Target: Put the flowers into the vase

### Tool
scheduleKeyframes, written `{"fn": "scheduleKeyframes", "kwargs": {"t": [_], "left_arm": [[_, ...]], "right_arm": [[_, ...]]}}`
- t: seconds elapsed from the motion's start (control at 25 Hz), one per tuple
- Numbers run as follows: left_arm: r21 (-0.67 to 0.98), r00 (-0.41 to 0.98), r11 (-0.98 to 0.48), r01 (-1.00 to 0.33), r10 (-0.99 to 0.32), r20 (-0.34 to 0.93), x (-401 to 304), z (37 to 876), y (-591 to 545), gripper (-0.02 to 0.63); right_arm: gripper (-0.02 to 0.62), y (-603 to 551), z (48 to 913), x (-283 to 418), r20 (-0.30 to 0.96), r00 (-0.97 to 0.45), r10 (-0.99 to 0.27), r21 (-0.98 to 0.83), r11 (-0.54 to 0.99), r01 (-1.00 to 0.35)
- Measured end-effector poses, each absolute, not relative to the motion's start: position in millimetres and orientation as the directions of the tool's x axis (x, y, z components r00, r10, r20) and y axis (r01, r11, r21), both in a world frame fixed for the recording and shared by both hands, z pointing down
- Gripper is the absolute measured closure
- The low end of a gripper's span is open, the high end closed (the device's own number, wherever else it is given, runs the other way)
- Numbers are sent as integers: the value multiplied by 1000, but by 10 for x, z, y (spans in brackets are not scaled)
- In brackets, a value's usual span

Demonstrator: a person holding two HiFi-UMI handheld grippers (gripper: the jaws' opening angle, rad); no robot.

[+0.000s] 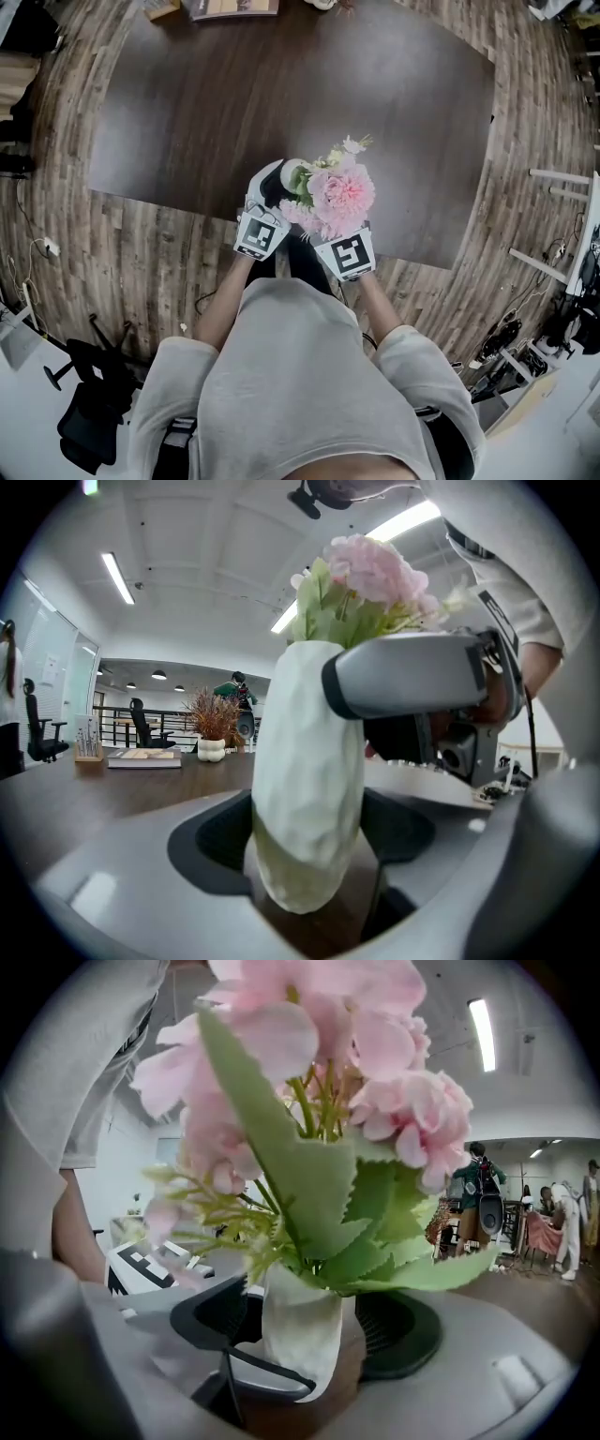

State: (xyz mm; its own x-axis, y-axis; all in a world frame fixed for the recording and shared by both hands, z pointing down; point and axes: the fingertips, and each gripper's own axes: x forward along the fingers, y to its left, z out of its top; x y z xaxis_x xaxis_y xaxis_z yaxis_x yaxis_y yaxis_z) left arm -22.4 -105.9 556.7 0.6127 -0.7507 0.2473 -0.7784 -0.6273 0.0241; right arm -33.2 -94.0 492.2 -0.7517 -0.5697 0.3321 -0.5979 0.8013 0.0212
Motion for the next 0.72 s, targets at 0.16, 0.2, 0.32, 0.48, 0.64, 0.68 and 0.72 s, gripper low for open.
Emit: {"fn": "scheduleKeyframes", "kwargs": {"t": [0.16,0.2,0.32,0.48,0.64,0.68,0.72], "left_arm": [[19,612,-627,-778,-752,246,-164,5550,-1006,253],[19,611,-627,-779,-752,245,-156,5546,-1001,253],[21,610,-624,-781,-754,243,-182,5553,-1030,253],[21,609,-624,-781,-755,242,-208,5591,-1033,252],[13,610,-628,-778,-751,254,-184,5588,-1021,252],[12,608,-627,-779,-750,259,-176,5582,-1019,252],[13,607,-627,-779,-750,263,-172,5583,-1017,252]], "right_arm": [[231,-921,4969,-266,337,-747,-573,4,794,-608],[231,-917,4987,-260,339,-747,-572,-1,794,-608],[230,-935,5081,-277,354,-745,-565,-19,792,-610],[232,-949,5167,-262,373,-737,-564,-34,786,-618],[235,-920,5211,-212,388,-736,-555,-34,789,-614],[236,-912,5218,-201,391,-737,-551,-37,791,-611],[236,-907,5225,-192,393,-738,-548,-39,792,-609]]}}
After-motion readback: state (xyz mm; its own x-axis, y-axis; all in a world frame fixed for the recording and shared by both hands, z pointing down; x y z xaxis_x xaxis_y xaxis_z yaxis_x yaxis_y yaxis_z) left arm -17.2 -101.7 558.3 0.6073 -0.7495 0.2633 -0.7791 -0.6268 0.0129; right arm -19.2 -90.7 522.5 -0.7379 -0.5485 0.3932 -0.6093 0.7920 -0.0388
